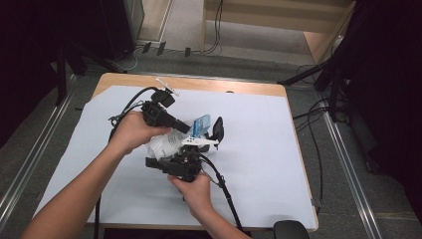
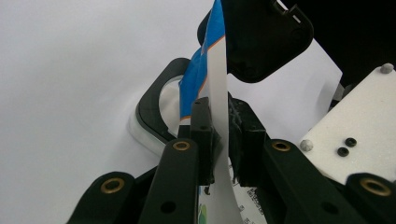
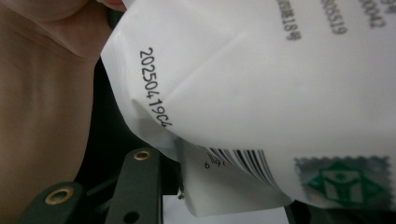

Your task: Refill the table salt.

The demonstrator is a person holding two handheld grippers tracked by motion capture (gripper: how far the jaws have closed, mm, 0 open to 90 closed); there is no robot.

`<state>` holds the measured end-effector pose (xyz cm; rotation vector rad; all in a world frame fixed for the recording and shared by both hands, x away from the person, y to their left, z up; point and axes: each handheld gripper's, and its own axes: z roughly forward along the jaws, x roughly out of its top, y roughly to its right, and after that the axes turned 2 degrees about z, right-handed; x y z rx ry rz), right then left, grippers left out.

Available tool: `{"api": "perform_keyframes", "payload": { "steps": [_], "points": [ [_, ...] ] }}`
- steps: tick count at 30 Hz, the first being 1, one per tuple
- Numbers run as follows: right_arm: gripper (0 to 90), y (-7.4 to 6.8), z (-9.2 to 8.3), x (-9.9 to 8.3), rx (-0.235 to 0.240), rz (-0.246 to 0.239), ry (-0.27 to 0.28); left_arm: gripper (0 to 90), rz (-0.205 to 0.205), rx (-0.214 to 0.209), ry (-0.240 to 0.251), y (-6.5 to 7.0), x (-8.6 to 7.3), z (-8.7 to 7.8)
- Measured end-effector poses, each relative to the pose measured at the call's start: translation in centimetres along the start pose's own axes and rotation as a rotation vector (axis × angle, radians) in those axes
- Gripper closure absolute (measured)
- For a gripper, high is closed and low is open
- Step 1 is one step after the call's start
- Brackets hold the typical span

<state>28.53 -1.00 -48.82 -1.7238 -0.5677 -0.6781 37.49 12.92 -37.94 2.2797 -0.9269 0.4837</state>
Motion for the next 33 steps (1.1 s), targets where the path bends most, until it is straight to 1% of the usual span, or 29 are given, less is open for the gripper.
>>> {"api": "perform_keyframes", "payload": {
  "steps": [14,16,19,32,33],
  "points": [
    [63.3,0.10,-0.05,0.07,0.005,0.014,-0.004,81.8,0.001,0.004,0.000,0.02,0.00,0.04],
    [62.3,0.02,0.01,0.07,-0.002,0.002,-0.005,81.8,0.001,0.005,-0.001,0.02,-0.01,0.02],
    [60.9,-0.06,0.10,0.07,0.004,-0.009,-0.009,81.5,0.001,0.004,0.000,0.01,-0.04,-0.07],
    [60.0,-0.06,0.20,0.17,0.010,-0.004,-0.014,81.4,0.000,0.011,0.003,-0.02,-0.09,-0.24],
    [59.8,-0.09,0.21,0.17,0.011,-0.010,-0.018,81.5,-0.001,0.011,0.004,-0.01,-0.11,-0.24]
  ]
}}
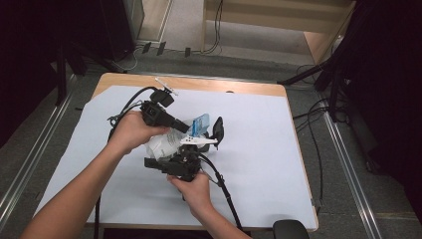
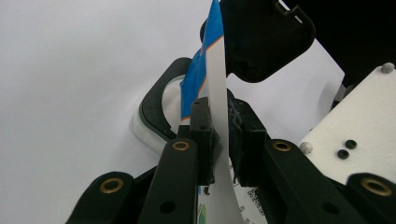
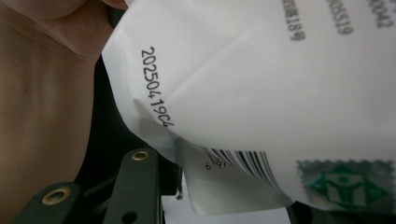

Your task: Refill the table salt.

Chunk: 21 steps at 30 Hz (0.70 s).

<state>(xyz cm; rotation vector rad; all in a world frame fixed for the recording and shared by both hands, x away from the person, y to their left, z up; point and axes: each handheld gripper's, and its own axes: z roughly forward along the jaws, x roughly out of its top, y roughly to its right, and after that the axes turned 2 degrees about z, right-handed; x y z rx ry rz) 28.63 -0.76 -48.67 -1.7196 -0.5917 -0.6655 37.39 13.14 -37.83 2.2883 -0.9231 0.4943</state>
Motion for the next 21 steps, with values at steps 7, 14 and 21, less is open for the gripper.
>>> {"api": "perform_keyframes", "payload": {
  "steps": [7,14,21],
  "points": [
    [59.8,-0.04,0.11,0.08,-0.005,-0.010,-0.006,81.5,-0.010,0.000,0.009,-0.04,-0.17,-0.13],
    [59.8,0.00,0.18,0.10,-0.007,-0.011,-0.012,81.5,-0.007,0.003,0.008,-0.12,-0.21,-0.08],
    [60.0,0.04,0.13,0.14,-0.008,-0.008,-0.010,81.5,-0.007,-0.001,0.007,-0.13,-0.12,-0.05]
  ]
}}
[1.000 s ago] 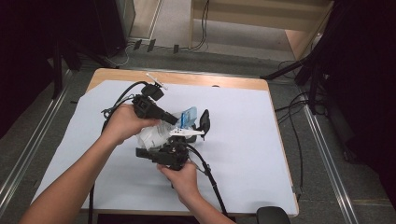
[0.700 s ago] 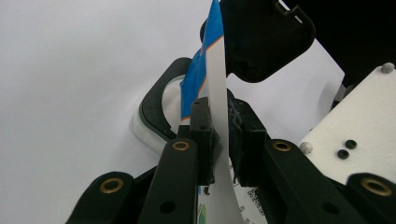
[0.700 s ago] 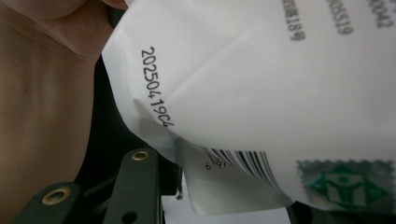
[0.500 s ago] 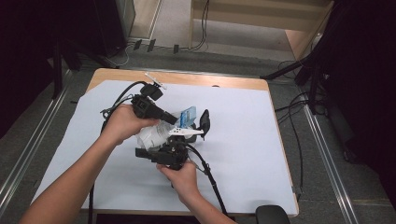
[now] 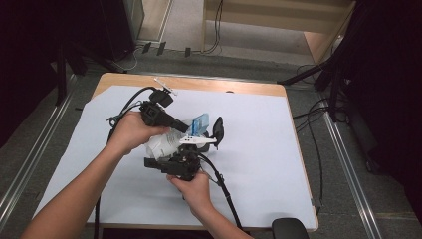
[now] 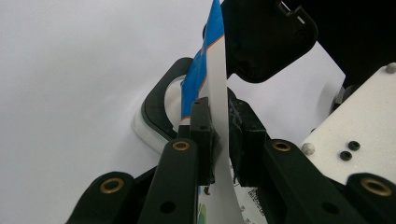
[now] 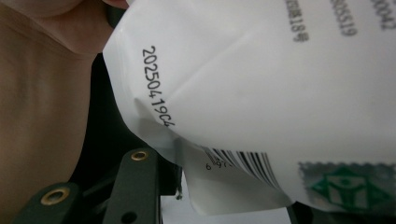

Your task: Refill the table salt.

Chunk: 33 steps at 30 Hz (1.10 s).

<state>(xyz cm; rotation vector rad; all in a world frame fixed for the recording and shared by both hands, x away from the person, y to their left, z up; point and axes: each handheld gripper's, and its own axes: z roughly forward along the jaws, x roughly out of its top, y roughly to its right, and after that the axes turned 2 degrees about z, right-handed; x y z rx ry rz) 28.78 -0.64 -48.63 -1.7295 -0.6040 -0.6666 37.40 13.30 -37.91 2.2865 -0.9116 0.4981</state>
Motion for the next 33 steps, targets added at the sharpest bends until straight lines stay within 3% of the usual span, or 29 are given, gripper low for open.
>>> {"api": "perform_keyframes", "payload": {
  "steps": [23,33],
  "points": [
    [56.5,-0.16,0.10,-0.04,-0.021,-0.030,-0.005,82.8,-0.008,0.008,0.013,0.08,0.10,0.04],
    [60.4,-0.11,0.17,-0.11,-0.020,-0.024,-0.021,83.9,-0.014,0.004,0.015,0.13,0.14,0.15]
  ]
}}
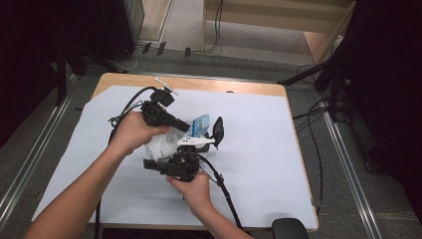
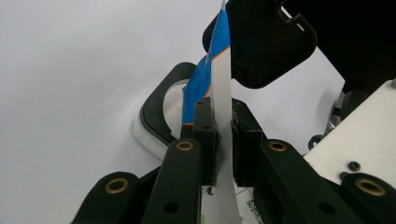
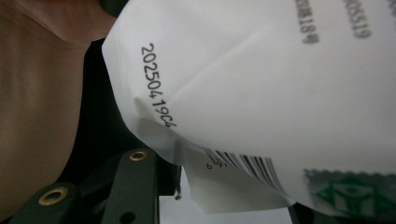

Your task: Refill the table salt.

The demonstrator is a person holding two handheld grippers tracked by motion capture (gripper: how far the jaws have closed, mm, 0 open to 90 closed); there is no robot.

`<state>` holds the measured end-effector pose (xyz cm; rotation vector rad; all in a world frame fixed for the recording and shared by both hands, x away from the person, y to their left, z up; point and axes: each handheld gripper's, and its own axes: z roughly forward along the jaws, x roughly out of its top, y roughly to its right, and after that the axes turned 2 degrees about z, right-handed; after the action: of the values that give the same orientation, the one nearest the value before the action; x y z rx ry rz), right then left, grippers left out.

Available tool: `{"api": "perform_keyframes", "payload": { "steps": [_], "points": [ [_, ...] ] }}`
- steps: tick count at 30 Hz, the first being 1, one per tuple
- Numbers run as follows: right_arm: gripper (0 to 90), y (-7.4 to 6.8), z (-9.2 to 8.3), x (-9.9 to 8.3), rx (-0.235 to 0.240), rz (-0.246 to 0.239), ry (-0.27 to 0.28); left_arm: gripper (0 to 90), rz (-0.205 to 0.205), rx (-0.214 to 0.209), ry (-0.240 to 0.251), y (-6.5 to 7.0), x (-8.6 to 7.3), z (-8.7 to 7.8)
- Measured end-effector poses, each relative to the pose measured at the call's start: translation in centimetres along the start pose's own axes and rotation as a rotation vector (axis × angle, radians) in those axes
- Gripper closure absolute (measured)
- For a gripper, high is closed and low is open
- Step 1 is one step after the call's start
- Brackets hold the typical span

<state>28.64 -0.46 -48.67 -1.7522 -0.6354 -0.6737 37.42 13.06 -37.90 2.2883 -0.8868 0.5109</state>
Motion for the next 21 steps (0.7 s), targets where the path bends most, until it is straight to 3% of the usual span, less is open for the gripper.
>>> {"api": "perform_keyframes", "payload": {
  "steps": [6,21],
  "points": [
    [61.5,0.15,-0.10,0.07,0.031,0.024,0.012,83.8,0.002,-0.003,0.006,-0.06,-0.03,-0.14],
    [62.0,0.01,-0.31,0.09,0.049,0.046,0.035,80.3,0.001,-0.033,-0.001,-0.18,-0.04,-0.33]
  ]
}}
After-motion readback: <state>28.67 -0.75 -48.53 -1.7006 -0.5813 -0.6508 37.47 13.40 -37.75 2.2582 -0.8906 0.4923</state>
